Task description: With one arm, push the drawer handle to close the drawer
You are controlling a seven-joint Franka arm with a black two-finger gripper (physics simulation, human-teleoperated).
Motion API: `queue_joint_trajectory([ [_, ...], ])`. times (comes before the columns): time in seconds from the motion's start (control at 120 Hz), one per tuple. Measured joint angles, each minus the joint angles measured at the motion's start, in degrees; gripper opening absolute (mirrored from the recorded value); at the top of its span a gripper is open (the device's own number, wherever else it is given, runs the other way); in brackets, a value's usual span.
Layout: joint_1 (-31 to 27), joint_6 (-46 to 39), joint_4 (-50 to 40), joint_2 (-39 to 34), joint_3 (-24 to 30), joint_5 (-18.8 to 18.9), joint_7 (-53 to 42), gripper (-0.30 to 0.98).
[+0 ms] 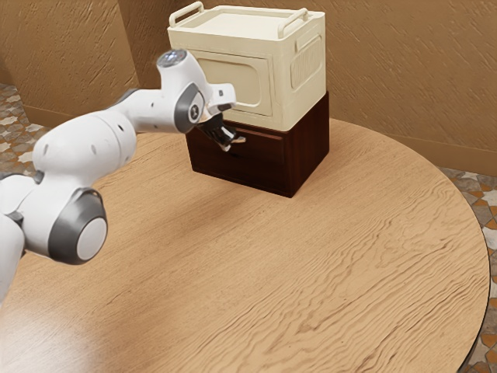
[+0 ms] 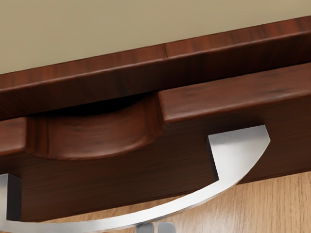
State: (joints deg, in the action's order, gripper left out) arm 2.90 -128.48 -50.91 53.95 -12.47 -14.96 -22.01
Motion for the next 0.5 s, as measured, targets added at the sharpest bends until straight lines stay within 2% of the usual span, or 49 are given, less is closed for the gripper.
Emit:
queue_joint_trajectory([
  [0.15, 0.01, -0.04, 2.45, 1.27, 0.49, 0.19, -0.23, -0.12],
  [0.233, 0.21, 0.06, -4.55, -2.66, 0.63, -0.86, -0.31, -0.10],
  [0.358, 4.09, 1.09, -30.32, -23.08, 0.20, -0.87, 0.63, -0.10],
  [0.433, 6.33, 7.17, -35.37, -34.66, 0.40, 3.96, 2.32, -0.08],
  [0.5, 7.68, 15.02, -36.47, -43.71, 0.90, 7.56, 4.08, 0.05],
])
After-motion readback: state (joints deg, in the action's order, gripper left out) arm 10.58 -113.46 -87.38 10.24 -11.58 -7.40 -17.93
